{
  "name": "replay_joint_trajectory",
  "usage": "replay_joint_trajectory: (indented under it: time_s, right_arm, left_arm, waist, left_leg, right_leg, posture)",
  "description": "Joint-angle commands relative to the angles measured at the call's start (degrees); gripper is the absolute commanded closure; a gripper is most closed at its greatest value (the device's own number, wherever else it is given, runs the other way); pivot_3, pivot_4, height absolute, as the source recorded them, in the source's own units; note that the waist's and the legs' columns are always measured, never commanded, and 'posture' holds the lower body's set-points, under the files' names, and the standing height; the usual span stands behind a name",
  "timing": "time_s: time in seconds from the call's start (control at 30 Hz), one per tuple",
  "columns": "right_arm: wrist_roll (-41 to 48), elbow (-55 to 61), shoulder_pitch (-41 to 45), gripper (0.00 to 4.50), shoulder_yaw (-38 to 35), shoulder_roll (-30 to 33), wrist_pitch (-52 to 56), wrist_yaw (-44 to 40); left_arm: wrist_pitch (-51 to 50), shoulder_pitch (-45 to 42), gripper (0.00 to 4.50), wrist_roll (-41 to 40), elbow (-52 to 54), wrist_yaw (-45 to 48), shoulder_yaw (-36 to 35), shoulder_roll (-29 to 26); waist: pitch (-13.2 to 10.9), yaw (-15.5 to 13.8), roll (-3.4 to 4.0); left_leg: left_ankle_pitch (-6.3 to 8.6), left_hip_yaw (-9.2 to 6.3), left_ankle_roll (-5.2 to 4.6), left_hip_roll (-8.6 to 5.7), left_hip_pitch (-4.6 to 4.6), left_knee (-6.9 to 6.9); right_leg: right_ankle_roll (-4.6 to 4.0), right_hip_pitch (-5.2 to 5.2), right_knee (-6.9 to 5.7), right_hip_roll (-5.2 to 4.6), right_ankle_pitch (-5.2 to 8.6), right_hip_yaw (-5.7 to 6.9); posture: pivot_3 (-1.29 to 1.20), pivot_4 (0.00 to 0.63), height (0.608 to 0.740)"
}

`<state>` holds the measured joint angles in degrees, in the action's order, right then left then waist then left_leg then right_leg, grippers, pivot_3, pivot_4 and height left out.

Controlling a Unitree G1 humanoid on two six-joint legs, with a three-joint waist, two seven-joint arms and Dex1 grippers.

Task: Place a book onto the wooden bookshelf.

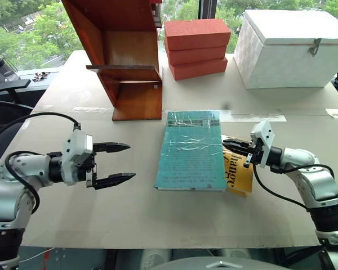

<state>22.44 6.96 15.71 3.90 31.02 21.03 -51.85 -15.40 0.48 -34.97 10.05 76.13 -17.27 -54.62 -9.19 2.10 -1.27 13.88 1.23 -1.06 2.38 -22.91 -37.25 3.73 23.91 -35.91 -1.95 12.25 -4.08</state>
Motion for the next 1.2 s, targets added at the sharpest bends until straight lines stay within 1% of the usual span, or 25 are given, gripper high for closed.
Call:
replay_joint_trajectory:
  time_s: [0.03,0.4,0.47,0.53,0.6,0.67,0.77,0.93,0.97,1.0,1.03,1.2]
  right_arm:
    - [0.12,1.34,1.09,4.41,0.05,-0.3,-1.0,-0.71]
    - [-2.39,0.65,1.87,4.41,2.46,-3.12,-2.6,0.18]
    - [-3.03,0.04,1.75,4.41,1.97,-3.05,-3.44,0.6]
    - [-2.78,0.08,1.08,4.41,0.57,-2.51,-3.83,0.69]
    - [-1.63,1.24,-0.07,4.41,-1.89,-1.26,-4.33,0.35]
    - [1.16,3.43,-1.96,4.41,-5.33,0.59,-3.81,-0.87]
    - [6.23,7.81,-6.43,3.6,-11.09,5.0,-2.01,-4.26]
    - [18.17,16.63,-14.63,1.34,-22.0,13.09,6.55,-8.1]
    - [19.83,17.8,-16.15,0.96,-24.01,14.25,7.73,-8.32]
    - [21.2,18.81,-17.35,0.36,-25.62,15.16,8.67,-8.38]
    - [22.5,19.77,-18.72,0.02,-27.34,16.09,9.57,-8.71]
    - [27.0,23.37,-23.92,0.02,-33.92,18.0,11.98,-9.1]
  left_arm:
    - [1.24,0.91,0.0,0.18,0.51,0.4,-1.92,-0.04]
    - [1.88,2.54,0.0,0.62,-1.52,0.78,-3.74,-0.23]
    - [0.71,1.93,0.0,1.17,-1.79,-0.77,-2.55,0.31]
    - [-2.4,0.01,0.0,1.2,-2.33,-4.32,-0.75,1.71]
    - [-9.11,-3.52,0.0,-0.62,-2.81,-11.01,0.63,4.69]
    - [-15.61,-6.49,0.0,-3.04,-2.56,-15.27,1.98,7.53]
    - [-27.46,-10.18,0.0,-7.31,-3.45,-18.87,4.52,10.09]
    - [-42.01,-14.44,0.0,-13.42,-9.84,-16.46,7.92,11.75]
    - [-44.96,-15.76,0.0,-14.44,-11.59,-15.66,8.76,12.11]
    - [-47.06,-17.01,0.0,-14.92,-13.16,-14.94,9.59,12.39]
    - [-49.35,-18.71,0.0,-15.25,-15.19,-14.37,10.59,12.81]
    - [-55.2,-26.65,0.0,-12.76,-25.39,-13.66,15.42,15.43]
  waist:
    - [0.0,0.01,0.0]
    - [-0.01,0.12,-0.01]
    - [-0.01,0.11,-0.02]
    - [-0.01,0.03,-0.01]
    - [-0.01,-0.29,-0.01]
    - [-0.01,-0.73,-0.07]
    - [-0.03,-1.29,-0.12]
    - [-0.03,-1.11,-0.12]
    - [-0.03,-1.05,-0.14]
    - [-0.03,-1.0,-0.15]
    - [-0.03,-0.99,-0.17]
    - [-0.01,-1.28,-0.25]
  left_leg:
    - [0.0,0.0,0.0,0.0,0.0,0.0]
    - [0.0,0.0,0.0,0.0,0.01,0.0]
    - [0.0,0.0,0.0,0.0,0.01,0.0]
    - [0.0,0.0,0.0,0.0,0.01,0.0]
    - [0.0,-0.02,0.0,-0.01,0.01,-0.02]
    - [0.0,-0.04,0.0,-0.03,0.0,-0.09]
    - [0.0,-0.06,0.0,-0.06,-0.05,-0.13]
    - [0.0,-0.11,0.0,-0.04,0.0,-0.06]
    - [0.0,-0.12,0.0,-0.03,0.02,-0.06]
    - [0.0,-0.13,0.0,-0.02,0.04,-0.07]
    - [0.0,-0.15,0.0,-0.02,0.05,-0.08]
    - [-0.01,-0.17,0.0,-0.04,0.07,-0.27]
  right_leg:
    - [0.0,0.0,0.0,0.0,0.0,0.0]
    - [0.0,0.0,-0.03,0.0,0.0,0.0]
    - [0.0,0.0,-0.03,-0.01,0.0,0.0]
    - [0.0,0.0,-0.03,-0.01,0.0,0.0]
    - [0.0,-0.02,-0.04,-0.01,-0.01,0.01]
    - [0.02,-0.05,-0.06,-0.01,-0.01,0.02]
    - [0.2,-0.07,-0.06,-0.02,-0.12,0.02]
    - [0.24,-0.06,-0.1,0.03,-0.14,0.04]
    - [0.2,-0.06,-0.13,0.06,-0.11,0.04]
    - [0.07,-0.06,-0.14,0.09,-0.02,0.04]
    - [0.14,-0.07,-0.15,0.1,0.04,0.04]
    - [0.22,-0.1,-0.29,0.1,0.11,0.04]
  posture:
    - [0.0,0.15,0.74]
    - [0.0,0.15,0.74]
    - [0.0,0.15,0.74]
    - [0.0,0.15,0.74]
    - [0.0,0.15,0.74]
    - [0.0,0.15,0.74]
    - [0.0,0.15,0.74]
    - [0.0,0.15,0.74]
    - [0.0,0.15,0.74]
    - [0.0,0.15,0.74]
    - [0.0,0.15,0.74]
    - [0.0,0.15,0.74]
